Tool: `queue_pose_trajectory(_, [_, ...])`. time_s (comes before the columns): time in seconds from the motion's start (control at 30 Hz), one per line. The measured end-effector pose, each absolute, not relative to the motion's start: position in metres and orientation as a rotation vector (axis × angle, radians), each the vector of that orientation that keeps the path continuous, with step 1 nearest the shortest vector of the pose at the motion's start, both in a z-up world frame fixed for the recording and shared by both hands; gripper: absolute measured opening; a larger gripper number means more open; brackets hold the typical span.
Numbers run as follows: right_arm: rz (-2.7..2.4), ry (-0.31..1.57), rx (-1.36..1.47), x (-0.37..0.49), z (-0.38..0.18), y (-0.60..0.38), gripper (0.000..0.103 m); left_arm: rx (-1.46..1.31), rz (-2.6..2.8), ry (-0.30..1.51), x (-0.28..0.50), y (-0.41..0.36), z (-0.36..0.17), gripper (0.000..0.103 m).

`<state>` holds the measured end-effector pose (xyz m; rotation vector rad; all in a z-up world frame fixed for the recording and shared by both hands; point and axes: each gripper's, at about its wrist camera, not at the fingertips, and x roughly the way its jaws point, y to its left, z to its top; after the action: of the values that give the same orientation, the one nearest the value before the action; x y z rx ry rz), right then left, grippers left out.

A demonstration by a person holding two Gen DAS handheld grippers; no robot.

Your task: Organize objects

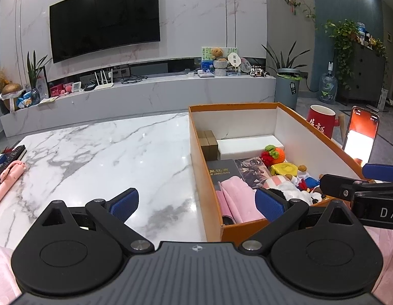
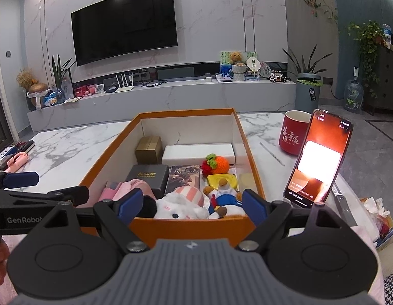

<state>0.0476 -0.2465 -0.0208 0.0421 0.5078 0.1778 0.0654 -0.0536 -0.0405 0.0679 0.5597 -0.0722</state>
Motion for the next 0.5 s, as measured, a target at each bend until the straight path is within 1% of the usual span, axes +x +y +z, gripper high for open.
queue_pose_trajectory(0.5, [0.192,0.496,0.029,0.0411,-0.0171,-0.2441,0.086,0.062,-0.051,0.570,0.0639,-0.0491,-0.0359,0.103])
